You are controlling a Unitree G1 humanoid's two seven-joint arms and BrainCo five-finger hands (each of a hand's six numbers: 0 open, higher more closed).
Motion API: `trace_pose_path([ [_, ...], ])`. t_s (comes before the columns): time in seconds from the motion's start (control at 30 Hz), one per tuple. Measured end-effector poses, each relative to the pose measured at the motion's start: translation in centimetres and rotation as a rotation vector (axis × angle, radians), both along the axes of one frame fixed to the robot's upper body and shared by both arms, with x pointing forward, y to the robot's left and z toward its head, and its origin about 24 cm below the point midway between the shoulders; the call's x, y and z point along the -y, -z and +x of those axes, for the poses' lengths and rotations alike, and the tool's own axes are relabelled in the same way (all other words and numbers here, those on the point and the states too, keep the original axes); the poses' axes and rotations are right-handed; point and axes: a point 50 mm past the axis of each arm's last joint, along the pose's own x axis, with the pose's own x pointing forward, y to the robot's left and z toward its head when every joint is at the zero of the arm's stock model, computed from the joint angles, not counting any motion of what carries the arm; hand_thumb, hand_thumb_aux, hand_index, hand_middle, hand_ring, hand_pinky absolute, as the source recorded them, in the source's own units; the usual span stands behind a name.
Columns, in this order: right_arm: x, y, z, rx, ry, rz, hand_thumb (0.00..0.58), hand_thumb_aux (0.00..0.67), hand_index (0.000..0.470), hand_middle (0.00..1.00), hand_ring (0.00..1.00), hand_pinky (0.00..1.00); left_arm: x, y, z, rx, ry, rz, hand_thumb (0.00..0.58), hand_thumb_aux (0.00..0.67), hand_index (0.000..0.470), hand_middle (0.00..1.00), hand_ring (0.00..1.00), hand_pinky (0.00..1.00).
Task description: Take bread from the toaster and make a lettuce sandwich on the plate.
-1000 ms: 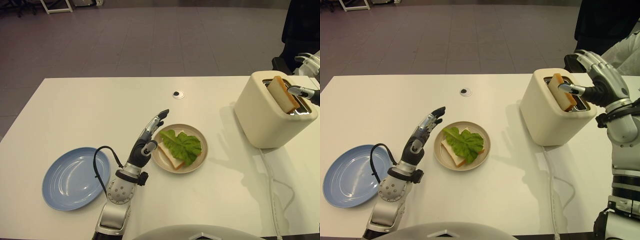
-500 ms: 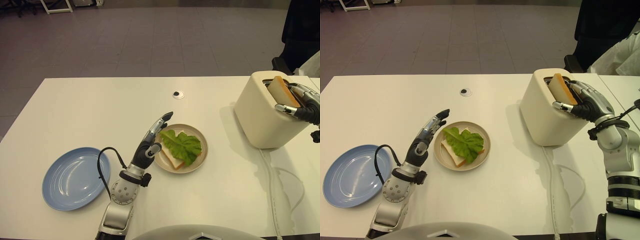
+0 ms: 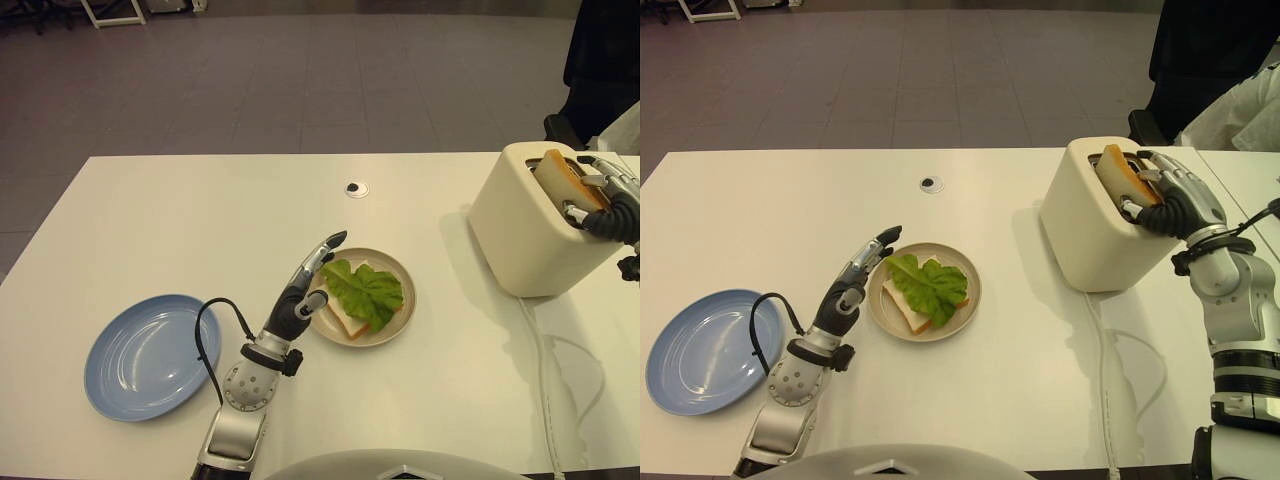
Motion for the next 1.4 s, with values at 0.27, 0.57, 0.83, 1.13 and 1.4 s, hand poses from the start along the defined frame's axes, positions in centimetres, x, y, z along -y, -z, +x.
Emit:
trace_pose_path([
  [0.27, -0.1, -3.6, 0.4, 0.183, -0.006, 0.184, 0.58, 0.67, 0.47, 0.0, 0.0, 0.0, -0.1, 0.3, 0.0, 0.006, -0.007, 0.023, 0.0, 0.0, 0.0, 0.0, 0.0, 0.0],
  [0.57, -3.4, -8.7, -0.2, 0.372, -0.214, 0.26, 0.58, 0.67, 0.47, 0.0, 0.0, 0.0, -1.5, 0.2, 0.4, 0.027, -0.074, 0.026, 0.0, 0.0, 0.0, 0.0, 0.0, 0.0],
  [0.83, -11.3, -6.7, 0.8, 0.151, -0.584, 0.326, 0.58, 0.67, 0.47, 0.0, 0.0, 0.0, -3.8, -0.7, 1.0, 0.069, -0.171, -0.056, 0.0, 0.0, 0.0, 0.0, 0.0, 0.0],
  [1.13, -18.9, 1.3, 0.5, -0.395, -0.895, 0.479, 0.58, 0.67, 0.47, 0.0, 0.0, 0.0, -4.9, -0.4, 1.8, 0.07, -0.213, -0.071, 0.0, 0.0, 0.0, 0.0, 0.0, 0.0],
  [1.4, -19.6, 6.9, 0.8, -0.659, -0.851, 0.457, 0.58, 0.67, 0.47, 0.0, 0.0, 0.0, -4.9, -0.3, 1.8, 0.074, -0.205, -0.067, 0.0, 0.0, 0.0, 0.0, 0.0, 0.0],
])
